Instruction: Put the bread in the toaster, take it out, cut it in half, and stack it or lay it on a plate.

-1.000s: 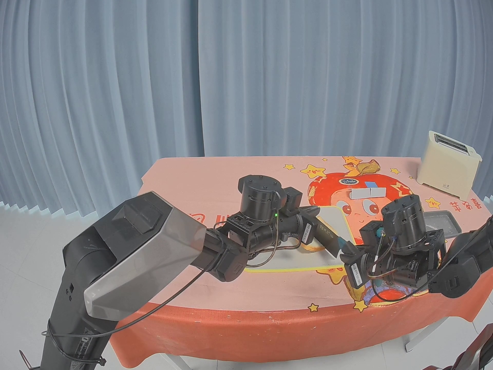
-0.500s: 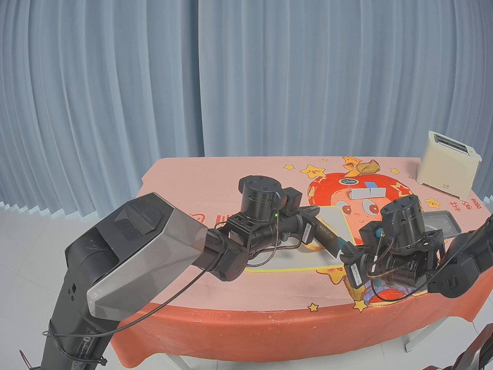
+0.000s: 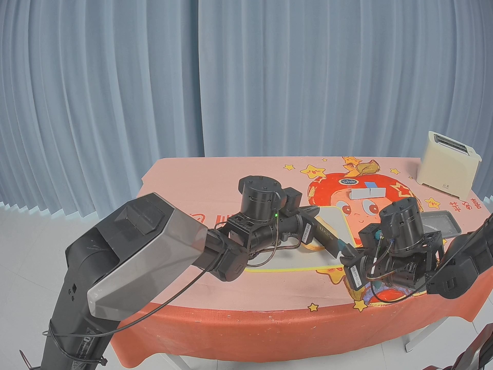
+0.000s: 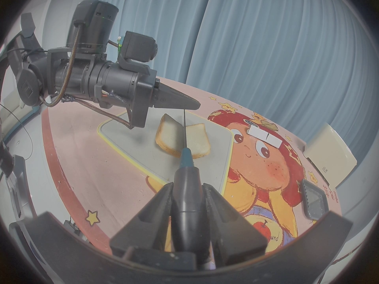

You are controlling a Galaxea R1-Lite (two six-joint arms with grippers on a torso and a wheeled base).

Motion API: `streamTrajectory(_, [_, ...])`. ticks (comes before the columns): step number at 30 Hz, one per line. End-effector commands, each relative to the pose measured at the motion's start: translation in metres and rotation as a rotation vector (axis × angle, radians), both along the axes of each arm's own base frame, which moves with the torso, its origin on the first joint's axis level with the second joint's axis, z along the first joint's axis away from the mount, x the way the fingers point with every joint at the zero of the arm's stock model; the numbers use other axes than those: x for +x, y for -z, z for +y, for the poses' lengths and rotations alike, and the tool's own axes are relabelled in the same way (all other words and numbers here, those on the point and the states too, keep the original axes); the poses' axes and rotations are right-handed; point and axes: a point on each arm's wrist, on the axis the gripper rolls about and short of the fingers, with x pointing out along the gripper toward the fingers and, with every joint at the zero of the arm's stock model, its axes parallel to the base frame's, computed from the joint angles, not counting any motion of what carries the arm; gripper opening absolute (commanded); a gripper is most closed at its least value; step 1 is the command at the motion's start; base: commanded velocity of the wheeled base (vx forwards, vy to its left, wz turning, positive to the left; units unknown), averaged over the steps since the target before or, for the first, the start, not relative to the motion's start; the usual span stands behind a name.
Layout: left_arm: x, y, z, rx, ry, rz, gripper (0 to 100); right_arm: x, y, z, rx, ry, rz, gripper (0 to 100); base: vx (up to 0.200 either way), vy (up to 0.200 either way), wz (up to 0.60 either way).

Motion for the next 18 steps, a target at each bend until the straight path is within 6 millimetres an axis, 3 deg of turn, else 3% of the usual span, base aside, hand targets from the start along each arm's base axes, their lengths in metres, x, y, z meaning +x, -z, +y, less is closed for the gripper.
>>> streamTrajectory(1, [0.000, 0.005, 0.000, 0.007, 0.000, 0.009, 0, 0.001, -0.004, 0.000, 0.012, 0.002, -0.018, 0, 0.000, 0.000, 0.00])
streamTrajectory(6, [0.002, 0.026, -0.001, 0.035, -0.001, 0.040, 0, 0.001, -0.004, 0.000, 0.019, 0.001, -0.026, 0, 0.000, 0.000, 0.00])
streamTrajectory(18, [0.001, 0.011, -0.003, 0.011, 0.003, 0.014, 0, 0.000, 0.004, 0.000, -0.008, 0.002, 0.011, 0, 0.000, 0.000, 0.00])
